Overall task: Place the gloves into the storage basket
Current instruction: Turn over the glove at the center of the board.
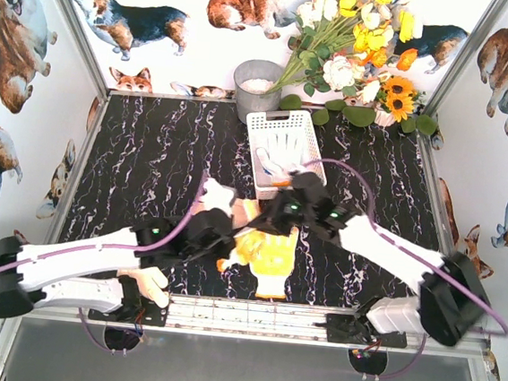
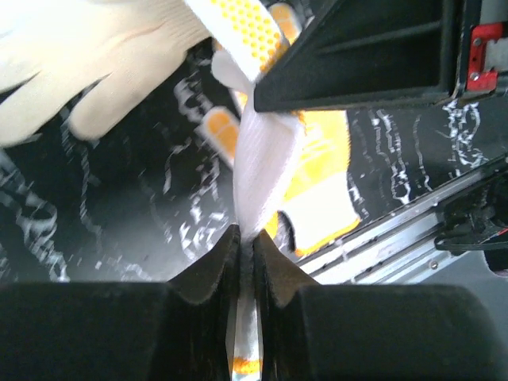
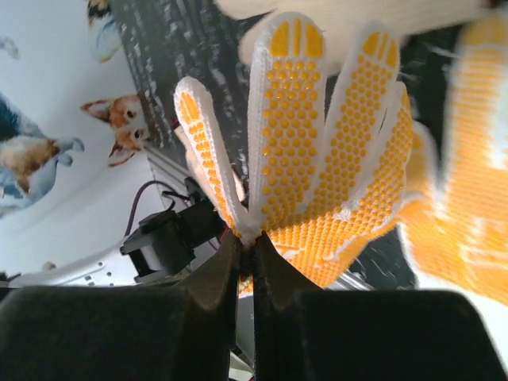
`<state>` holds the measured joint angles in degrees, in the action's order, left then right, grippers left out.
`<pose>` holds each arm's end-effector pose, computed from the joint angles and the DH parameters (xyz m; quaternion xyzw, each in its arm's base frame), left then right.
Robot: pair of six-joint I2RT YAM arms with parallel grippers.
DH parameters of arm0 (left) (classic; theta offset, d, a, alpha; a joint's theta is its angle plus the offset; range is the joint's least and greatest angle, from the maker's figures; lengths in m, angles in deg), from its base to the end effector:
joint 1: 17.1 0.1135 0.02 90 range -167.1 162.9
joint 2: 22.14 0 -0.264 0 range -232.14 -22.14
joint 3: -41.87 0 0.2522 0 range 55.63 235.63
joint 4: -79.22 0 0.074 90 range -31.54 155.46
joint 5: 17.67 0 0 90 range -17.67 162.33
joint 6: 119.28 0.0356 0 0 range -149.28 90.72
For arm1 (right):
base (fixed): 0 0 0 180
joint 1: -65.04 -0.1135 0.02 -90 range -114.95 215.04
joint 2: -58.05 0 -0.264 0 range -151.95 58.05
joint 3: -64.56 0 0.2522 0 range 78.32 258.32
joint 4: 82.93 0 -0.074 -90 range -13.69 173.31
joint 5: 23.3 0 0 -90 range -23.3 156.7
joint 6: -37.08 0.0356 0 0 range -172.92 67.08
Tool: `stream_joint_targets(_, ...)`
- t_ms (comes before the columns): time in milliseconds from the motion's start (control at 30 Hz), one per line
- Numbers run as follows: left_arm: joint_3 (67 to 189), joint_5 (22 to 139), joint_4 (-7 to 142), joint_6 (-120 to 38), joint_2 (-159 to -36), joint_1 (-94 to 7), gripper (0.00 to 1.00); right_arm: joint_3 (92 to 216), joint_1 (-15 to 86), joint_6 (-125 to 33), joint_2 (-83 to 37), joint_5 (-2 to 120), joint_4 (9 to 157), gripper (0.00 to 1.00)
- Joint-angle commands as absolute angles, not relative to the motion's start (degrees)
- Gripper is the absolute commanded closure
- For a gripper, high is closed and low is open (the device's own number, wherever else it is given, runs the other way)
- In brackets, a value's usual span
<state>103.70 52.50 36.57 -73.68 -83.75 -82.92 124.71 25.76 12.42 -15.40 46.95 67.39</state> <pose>0.1036 -0.2012 0.2742 0.0993 0.8986 -0.2357 0.3565 0.2005 0.1795 0.2353 0.1370 0.8956 0.4071 0.1158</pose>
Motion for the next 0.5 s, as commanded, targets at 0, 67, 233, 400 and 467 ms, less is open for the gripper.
stream_joint_targets(0,106.50,49.33,15.35,-82.83,-77.06,-83.19,0.95,132.39,22.35,10.72,-23.63,48.92,81.66,0.99)
stream_joint_targets(67,107.96,47.73,10.19,-84.95,-74.85,-83.17,0.94,135.59,20.58,9.40,-28.39,47.39,84.34,0.98)
stream_joint_targets(233,110.53,45.27,1.45,-88.39,-74.14,-83.11,0.93,139.37,17.68,6.85,-38.59,44.89,90.95,0.98)
stream_joint_targets(400,108.96,47.01,4.81,-87.00,-73.31,-83.16,0.75,136.52,17.32,3.30,-42.16,45.07,97.30,0.97)
stream_joint_targets(467,107.58,48.94,9.30,-85.39,-72.93,-83.13,0.67,134.14,17.32,0.90,-42.40,46.33,98.38,0.96)
